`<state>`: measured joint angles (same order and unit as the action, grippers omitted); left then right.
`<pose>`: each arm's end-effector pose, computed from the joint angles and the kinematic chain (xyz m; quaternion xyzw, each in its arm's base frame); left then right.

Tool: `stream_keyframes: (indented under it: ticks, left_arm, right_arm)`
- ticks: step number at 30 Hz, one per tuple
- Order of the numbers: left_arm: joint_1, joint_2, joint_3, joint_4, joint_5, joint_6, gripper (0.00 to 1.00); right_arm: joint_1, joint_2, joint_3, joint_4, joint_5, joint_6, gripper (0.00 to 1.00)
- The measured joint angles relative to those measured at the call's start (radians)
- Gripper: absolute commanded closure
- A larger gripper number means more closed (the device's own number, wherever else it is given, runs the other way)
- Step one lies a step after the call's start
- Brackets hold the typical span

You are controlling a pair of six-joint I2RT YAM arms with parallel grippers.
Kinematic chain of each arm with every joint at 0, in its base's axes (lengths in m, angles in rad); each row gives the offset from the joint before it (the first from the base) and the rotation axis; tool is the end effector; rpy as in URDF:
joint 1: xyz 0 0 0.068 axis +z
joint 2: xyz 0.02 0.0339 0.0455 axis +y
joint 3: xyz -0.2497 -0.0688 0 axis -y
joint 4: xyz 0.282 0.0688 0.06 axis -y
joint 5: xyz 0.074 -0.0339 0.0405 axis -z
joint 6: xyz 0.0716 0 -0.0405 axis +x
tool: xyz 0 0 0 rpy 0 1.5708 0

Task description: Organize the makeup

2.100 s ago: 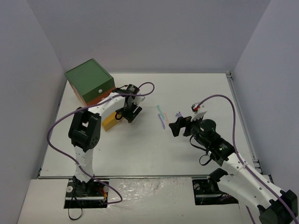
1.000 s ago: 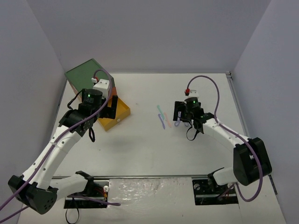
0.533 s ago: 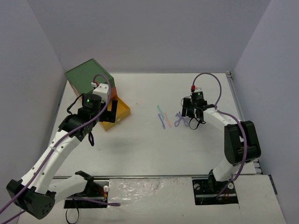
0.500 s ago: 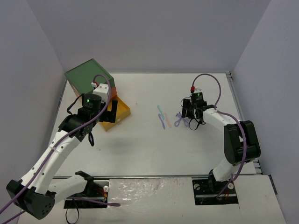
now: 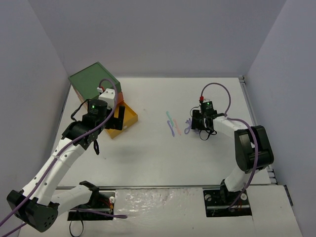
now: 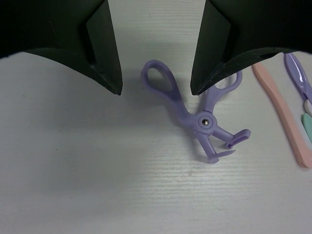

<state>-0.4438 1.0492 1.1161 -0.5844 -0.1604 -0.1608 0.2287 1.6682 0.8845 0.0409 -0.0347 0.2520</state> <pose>0.2747 -0.1179 0.3371 0.0817 0.8588 -0.0830 0.4989 0.3828 0.0917 0.1070 0.0037 0.9154 0.1112 0.3869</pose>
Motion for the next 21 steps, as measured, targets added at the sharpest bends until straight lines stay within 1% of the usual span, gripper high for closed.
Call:
stream_keyframes:
  ticks: [5,9,13,17,20,21]
  left_arm:
    - [0.000,0.001,0.000,0.000,0.002,0.000,0.03]
    - [0.000,0.003,0.000,0.000,0.005,0.000,0.03]
    - [0.000,0.007,0.000,0.000,0.015,0.000,0.03]
    - [0.000,0.015,0.000,0.000,0.030,0.000,0.03]
    - [0.000,0.023,0.000,0.000,0.035,0.000,0.03]
    - [0.000,0.025,0.000,0.000,0.038,0.000,0.03]
  right_arm:
    - [0.003,0.037,0.017,0.002,-0.010,-0.001,0.44]
    - [0.009,0.052,0.036,-0.002,-0.009,0.000,0.48]
    - [0.020,0.083,0.069,-0.001,0.001,-0.001,0.62]
    - [0.040,0.095,0.080,0.002,0.010,-0.006,0.73]
    - [0.055,0.097,0.084,0.001,0.014,-0.012,0.87]
    - [0.059,0.097,0.084,0.001,0.013,-0.014,0.90]
